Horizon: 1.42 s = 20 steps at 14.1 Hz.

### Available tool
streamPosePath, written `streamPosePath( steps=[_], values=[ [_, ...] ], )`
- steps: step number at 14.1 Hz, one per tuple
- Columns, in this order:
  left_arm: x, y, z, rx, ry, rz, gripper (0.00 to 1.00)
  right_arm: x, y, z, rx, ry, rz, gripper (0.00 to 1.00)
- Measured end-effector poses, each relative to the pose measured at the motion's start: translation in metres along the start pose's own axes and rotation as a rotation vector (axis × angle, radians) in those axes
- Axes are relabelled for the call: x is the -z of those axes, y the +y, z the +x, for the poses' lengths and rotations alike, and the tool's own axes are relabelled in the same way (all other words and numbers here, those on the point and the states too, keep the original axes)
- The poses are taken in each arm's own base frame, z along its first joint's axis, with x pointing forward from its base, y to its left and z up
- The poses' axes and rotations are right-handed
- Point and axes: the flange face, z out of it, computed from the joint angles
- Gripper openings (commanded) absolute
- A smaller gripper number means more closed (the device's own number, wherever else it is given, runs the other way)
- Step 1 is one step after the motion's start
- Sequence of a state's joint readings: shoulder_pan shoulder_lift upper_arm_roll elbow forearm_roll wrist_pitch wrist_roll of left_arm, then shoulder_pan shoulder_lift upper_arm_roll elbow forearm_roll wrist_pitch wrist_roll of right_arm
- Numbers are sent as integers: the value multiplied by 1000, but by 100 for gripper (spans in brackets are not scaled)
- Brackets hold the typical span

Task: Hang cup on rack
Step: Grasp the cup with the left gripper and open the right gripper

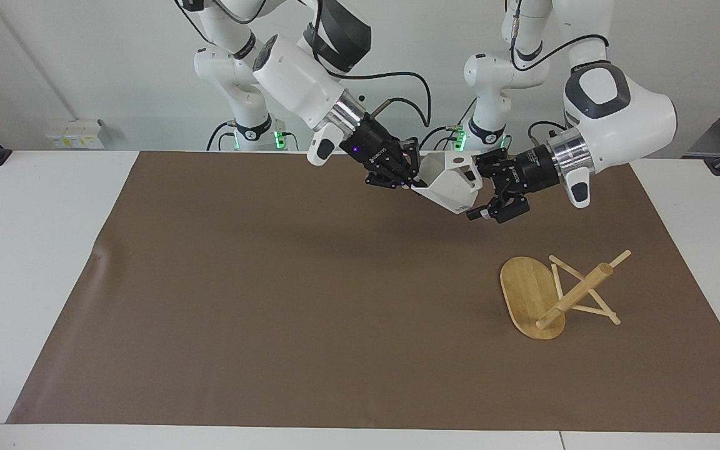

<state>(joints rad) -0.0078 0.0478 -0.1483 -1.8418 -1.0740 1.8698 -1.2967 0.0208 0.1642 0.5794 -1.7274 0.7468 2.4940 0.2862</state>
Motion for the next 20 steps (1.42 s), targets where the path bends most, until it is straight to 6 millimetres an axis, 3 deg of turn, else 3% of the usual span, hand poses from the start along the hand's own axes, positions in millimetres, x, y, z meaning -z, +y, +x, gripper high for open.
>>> streamPosePath(
  steps=[2, 5, 6, 7, 8, 15, 16, 18, 20],
  values=[
    [-1, 1, 1, 1, -5, 0, 100, 0, 0, 0, 0, 0, 0, 0],
    [-4, 1, 0, -1, -8, 4, 81, 0, 0, 0, 0, -1, 0, 0],
    [-4, 1, 0, -2, -9, 5, 56, 0, 0, 0, 0, -1, 0, 0],
    [-5, 1, -1, -3, -9, 6, 17, 0, 0, 0, 0, -1, 0, 0],
    [-5, 1, -2, -5, -10, 8, 0, 0, 0, 1, -1, 4, 1, 0],
    [-5, 1, -2, -19, -10, 9, 0, 1, 0, 1, 0, 4, 1, 0],
    [-4, 1, -3, -22, -9, 9, 0, 1, 0, 1, 0, 5, 2, 4],
    [-3, 2, -5, -27, -6, 9, 0, 2, -1, 1, 1, 6, 3, 31],
    [-3, 2, -7, -32, -6, 9, 0, 1, -1, 1, -2, 4, 3, 48]
  ],
)
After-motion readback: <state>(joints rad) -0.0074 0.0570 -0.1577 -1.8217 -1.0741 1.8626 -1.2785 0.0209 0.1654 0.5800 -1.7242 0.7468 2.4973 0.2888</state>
